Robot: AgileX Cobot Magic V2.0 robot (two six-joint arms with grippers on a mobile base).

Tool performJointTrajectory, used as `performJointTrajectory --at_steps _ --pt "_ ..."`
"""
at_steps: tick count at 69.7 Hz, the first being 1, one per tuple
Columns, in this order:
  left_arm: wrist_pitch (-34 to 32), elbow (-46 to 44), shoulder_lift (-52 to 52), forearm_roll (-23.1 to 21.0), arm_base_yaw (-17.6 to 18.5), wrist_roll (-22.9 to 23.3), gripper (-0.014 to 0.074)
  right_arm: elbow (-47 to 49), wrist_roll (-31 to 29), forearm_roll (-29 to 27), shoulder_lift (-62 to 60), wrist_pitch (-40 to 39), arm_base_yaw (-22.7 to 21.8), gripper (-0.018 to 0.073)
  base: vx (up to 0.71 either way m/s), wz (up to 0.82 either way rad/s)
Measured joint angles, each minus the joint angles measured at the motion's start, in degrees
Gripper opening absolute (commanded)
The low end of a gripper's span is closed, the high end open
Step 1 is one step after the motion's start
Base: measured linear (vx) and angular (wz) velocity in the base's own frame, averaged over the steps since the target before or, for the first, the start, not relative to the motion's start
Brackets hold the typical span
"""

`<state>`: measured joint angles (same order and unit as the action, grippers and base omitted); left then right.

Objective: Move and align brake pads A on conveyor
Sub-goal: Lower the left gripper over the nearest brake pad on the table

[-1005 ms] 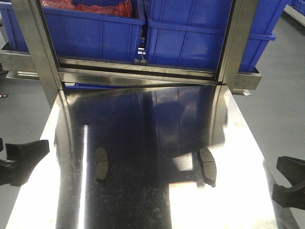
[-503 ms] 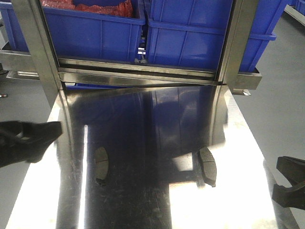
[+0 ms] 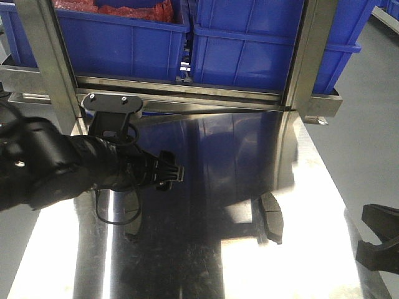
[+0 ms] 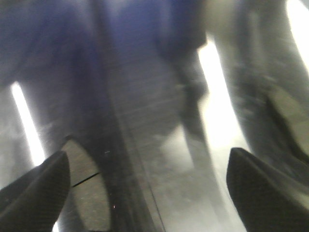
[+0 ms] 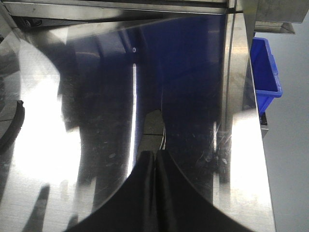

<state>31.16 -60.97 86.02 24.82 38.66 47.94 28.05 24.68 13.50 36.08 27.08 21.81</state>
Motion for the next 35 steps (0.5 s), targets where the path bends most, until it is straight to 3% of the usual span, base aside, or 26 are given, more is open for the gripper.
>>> performJointTrajectory --at_steps 9,16,35 --pt "1.9 0.0 3.5 9.6 0.0 15.0 0.0552 0.0 0.0 0.0 0.0 0.0 0.0 -0.0009 0.0 0.0" --pt "3.0 0.0 5.7 14.3 0.0 22.8 0.054 0.0 0.0 0.0 0.0 0.0 0.0 -0.0009 0.0 0.0" --pt "4.0 -0.1 11.9 16.3 0.0 29.4 0.0539 0.0 0.0 0.0 0.0 0.0 0.0 -0.0009 0.0 0.0"
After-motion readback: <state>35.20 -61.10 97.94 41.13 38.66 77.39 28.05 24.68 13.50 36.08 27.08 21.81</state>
